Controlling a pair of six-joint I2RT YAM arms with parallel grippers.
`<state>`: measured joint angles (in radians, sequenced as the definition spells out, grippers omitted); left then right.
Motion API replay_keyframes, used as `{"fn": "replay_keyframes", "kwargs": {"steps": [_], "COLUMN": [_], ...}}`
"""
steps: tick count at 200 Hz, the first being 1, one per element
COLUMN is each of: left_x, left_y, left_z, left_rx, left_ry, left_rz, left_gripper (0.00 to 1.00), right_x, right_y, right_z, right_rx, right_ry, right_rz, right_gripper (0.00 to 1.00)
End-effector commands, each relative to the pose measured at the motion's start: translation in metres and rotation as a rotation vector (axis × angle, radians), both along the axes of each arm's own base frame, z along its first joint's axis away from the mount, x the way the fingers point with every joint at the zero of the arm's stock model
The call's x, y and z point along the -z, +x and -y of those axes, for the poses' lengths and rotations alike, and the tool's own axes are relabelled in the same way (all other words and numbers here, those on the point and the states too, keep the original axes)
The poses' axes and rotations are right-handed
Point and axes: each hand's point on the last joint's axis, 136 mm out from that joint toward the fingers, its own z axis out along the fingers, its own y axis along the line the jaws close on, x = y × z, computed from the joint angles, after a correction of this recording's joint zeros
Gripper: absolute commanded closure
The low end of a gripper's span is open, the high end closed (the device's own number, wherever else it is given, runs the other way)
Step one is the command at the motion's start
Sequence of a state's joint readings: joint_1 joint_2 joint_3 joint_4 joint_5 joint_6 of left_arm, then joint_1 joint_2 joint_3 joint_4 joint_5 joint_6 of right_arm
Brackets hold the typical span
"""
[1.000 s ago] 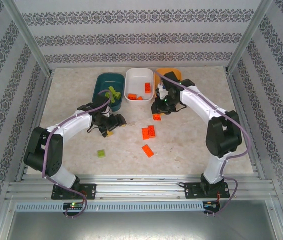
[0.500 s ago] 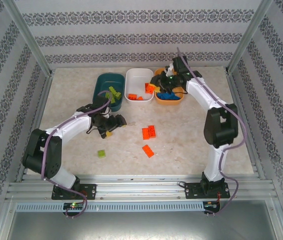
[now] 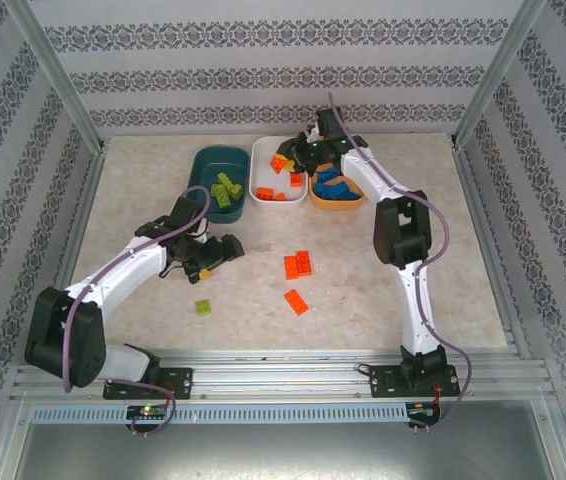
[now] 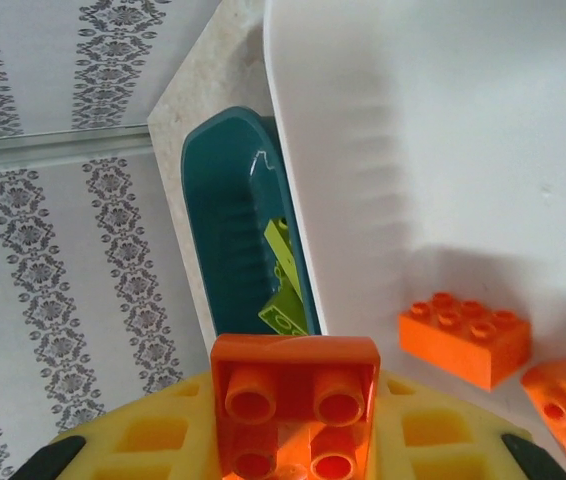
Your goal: Sort the legos into containers by color
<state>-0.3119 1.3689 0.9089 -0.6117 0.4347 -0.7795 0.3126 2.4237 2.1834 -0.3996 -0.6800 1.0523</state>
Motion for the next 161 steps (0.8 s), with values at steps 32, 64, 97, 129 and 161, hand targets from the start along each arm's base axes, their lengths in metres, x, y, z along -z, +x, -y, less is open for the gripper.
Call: {"fn": "replay_keyframes", "kwargs": {"steps": [32,64,97,129,161], "left_x": [-0.007,-0.010,-0.012,-0.012,-0.014], "left_y": [-0.008,-0.007,-0.003,0.004,0.016], "left_z": [-0.015,-0.019,-0.021,-0.018,-0.013], "left_rx": [0.003,-0.008,-0.018,-0.021,-0.010], "left_ry": [0.030,0.027,0.019,0.002,-0.008], "left_rz": [0.008,0.020,0.029,0.030,0.033], "left_gripper": [0.05,0.04,0.03,0.02,0.02], "right_x": [0.023,0.033,0.035,0.027,0.009], "right_y": [0.019,0.023,0.022,0.022,0.016], "right_z": [-0.020,-0.026,-0.027,-0.026,-0.025], "right_rx": [0.005,-0.005,-0.009,-0.011,-0.026], "right_ry": [-0.012,-0.014,-0.014,-0.011,-0.012], "right_rz": [-0.007,-0.009,-0.015,-0.004,0.018], "right_gripper": [0.71,0.69,0.60,0.48,0.47]}}
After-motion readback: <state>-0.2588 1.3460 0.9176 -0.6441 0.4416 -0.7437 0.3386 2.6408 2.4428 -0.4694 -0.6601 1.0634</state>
